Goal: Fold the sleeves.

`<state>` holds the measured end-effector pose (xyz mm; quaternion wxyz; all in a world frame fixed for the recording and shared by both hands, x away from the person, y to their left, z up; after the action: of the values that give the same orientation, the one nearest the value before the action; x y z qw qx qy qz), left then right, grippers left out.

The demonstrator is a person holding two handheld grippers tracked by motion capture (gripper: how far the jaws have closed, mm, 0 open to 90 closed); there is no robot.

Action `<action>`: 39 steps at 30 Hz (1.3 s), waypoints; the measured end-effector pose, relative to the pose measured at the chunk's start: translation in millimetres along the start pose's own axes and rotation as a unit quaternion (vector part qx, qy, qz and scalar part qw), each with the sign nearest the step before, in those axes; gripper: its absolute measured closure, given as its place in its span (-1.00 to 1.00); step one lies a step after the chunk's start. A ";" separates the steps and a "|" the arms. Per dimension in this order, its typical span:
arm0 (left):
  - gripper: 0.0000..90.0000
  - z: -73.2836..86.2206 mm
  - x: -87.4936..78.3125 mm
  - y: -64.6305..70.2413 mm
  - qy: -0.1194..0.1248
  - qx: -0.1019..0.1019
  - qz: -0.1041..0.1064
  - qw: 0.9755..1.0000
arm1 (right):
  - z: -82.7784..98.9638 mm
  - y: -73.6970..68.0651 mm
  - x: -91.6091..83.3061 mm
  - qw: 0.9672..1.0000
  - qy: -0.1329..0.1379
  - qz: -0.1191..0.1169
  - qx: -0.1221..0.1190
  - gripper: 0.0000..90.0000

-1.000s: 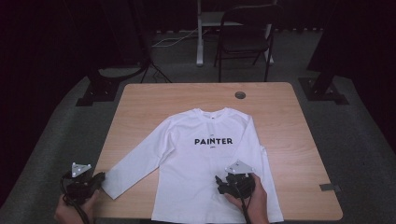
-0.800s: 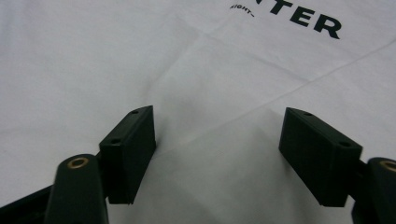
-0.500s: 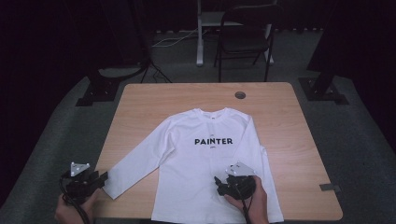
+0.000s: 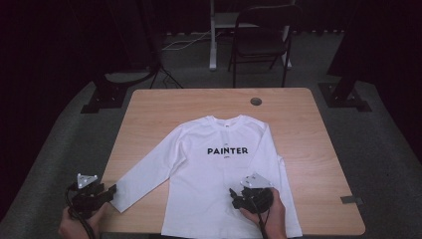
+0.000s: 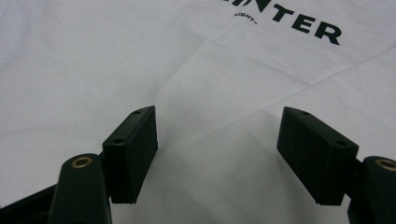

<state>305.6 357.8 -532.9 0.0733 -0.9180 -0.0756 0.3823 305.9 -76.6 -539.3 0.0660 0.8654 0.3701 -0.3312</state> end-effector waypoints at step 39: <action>0.95 -22.0 -29.8 7.1 0.055 -0.009 0.029 0.998 | 0.9 -0.6 -33.5 0.998 0.046 -0.031 0.005 -0.47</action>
<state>301.2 343.4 -498.4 0.0574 -0.9401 -0.0480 0.3325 288.0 -96.5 -519.1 0.0344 0.8681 0.3976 -0.2950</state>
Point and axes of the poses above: each handheld gripper's, and its own axes: x roughly forward along the jaws, z roughly out of its underside, y roughly to its right, the point moved 9 cm from there along x, roughly forward along the jaws, and after that the axes turned 15 degrees about -z, right-handed, at the moved point
